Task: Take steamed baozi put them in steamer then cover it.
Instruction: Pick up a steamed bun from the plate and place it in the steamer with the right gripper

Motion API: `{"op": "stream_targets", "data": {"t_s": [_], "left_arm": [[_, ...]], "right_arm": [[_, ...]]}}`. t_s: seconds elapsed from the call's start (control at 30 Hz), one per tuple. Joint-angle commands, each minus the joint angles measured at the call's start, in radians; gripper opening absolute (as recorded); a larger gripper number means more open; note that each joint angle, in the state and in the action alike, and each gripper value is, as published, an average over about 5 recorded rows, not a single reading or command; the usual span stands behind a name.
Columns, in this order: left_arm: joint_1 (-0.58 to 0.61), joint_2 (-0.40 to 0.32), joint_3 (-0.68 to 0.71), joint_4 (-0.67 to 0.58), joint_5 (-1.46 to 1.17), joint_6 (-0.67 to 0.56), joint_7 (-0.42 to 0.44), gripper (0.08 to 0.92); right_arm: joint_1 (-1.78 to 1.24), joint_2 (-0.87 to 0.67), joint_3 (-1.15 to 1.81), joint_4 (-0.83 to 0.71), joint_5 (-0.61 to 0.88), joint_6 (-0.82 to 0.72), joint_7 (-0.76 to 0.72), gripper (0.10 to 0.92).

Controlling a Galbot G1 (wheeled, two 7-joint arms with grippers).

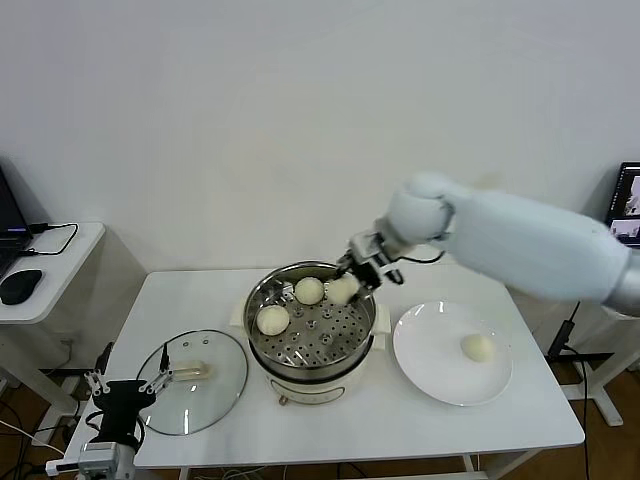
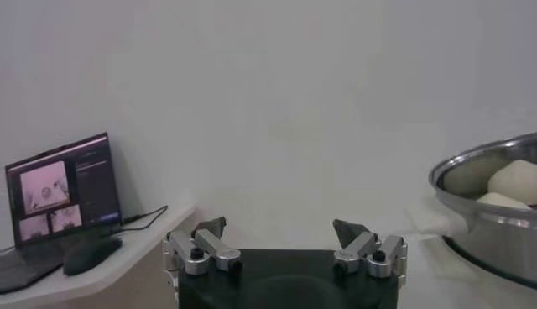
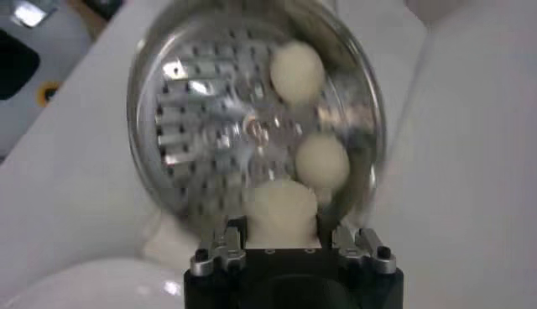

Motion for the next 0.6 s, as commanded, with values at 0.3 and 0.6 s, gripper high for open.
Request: {"op": "stream_targets", "data": {"t_s": [0.3, 0.6], "left_arm": [[-0.006, -0.020, -0.012, 0.001, -0.005, -0.001, 0.000, 0.823], [-0.007, -0.024, -0.011, 0.003, -0.008, -0.004, -0.002, 0.823]], "right_arm": [[0.002, 0.197, -0.132, -0.013, -0.142, 0.221, -0.006, 0.544], [0.003, 0.190, -0.150, 0.003, -0.214, 0.273, -0.047, 0.561]]}}
